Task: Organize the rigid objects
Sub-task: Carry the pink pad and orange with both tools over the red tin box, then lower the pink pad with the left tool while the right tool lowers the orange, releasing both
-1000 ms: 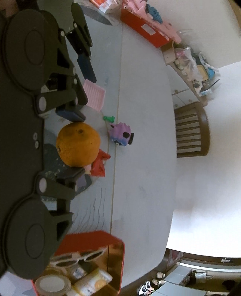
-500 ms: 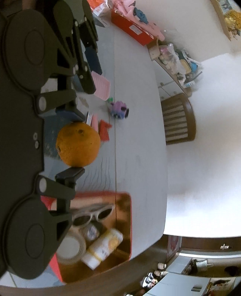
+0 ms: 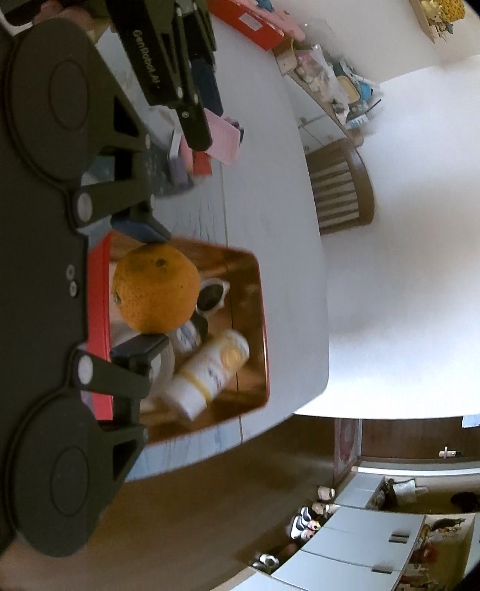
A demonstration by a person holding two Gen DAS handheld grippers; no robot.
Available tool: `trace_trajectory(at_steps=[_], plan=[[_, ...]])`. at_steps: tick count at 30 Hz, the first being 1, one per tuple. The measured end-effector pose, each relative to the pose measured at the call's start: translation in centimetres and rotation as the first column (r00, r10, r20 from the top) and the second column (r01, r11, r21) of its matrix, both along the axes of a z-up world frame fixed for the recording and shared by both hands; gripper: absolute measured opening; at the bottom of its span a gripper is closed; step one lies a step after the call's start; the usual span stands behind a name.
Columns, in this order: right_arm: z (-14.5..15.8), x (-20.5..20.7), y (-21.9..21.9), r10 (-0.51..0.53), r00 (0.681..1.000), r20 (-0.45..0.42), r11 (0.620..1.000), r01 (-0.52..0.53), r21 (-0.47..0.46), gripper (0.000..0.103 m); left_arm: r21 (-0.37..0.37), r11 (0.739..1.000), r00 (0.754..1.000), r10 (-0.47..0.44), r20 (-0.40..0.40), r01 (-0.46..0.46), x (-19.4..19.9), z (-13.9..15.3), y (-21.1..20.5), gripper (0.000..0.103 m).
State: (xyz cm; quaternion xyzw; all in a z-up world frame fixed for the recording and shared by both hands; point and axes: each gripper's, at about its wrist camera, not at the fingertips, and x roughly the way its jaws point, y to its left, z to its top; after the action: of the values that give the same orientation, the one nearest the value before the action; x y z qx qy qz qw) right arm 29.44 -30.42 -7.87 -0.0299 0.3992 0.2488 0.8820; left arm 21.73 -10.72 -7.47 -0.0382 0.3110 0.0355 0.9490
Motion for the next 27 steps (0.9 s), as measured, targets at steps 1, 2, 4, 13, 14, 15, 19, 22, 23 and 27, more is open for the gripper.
trace_trajectory(at_steps=[1,2,4,13,14,15,19,22,23,27], plan=[[-0.2,0.3,-0.6,-0.002,1.000,0.000,1.000,0.002,-0.003,0.053,0.001,1.000,1.000,-0.008,-0.003,0.008,0.5,0.0,-0.6,0.041],[-0.3,0.6,-1.1,-0.002,1.000,-0.003,1.000,0.002,-0.004,0.053,0.002,1.000,1.000,-0.017,-0.006,0.017,1.1,-0.1,-1.2,0.041],[-0.6,1.2,-2.1,-0.003,1.000,-0.011,1.000,0.003,-0.010,0.053,-0.001,0.999,0.999,-0.034,-0.011,0.034,2.2,-0.2,-2.3,0.041],[-1.6,3.9,-4.7,0.005,1.000,-0.031,1.000,-0.006,-0.024,0.053,0.003,0.996,0.995,-0.093,-0.038,0.093,7.5,-0.8,-5.9,0.041],[-1.7,4.1,-4.8,0.011,0.999,-0.037,1.000,-0.012,-0.024,0.053,0.009,0.995,0.994,-0.099,-0.052,0.100,8.2,-1.2,-6.3,0.041],[-1.8,4.3,-4.8,0.020,0.999,-0.044,0.999,-0.021,-0.025,0.053,0.017,0.995,0.993,-0.100,-0.063,0.101,8.8,-1.4,-6.6,0.041],[-2.2,5.0,-4.7,0.062,0.996,-0.059,0.997,-0.064,-0.031,0.053,0.038,0.996,0.992,-0.080,-0.098,0.084,10.7,-2.7,-7.4,0.041],[-2.4,5.3,-4.4,0.097,0.994,-0.054,0.994,-0.099,-0.050,0.053,0.038,0.997,0.990,-0.067,-0.126,0.072,12.1,-3.5,-7.6,0.041],[-2.5,5.3,-4.4,0.106,0.993,-0.052,0.992,-0.109,-0.058,0.053,0.026,0.998,0.989,-0.060,-0.135,0.064,12.3,-3.8,-7.6,0.041],[-3.2,5.6,-4.2,0.137,0.989,-0.062,0.987,-0.142,-0.076,0.052,0.003,0.999,0.986,-0.043,-0.163,0.044,13.3,-4.7,-7.5,0.041]])
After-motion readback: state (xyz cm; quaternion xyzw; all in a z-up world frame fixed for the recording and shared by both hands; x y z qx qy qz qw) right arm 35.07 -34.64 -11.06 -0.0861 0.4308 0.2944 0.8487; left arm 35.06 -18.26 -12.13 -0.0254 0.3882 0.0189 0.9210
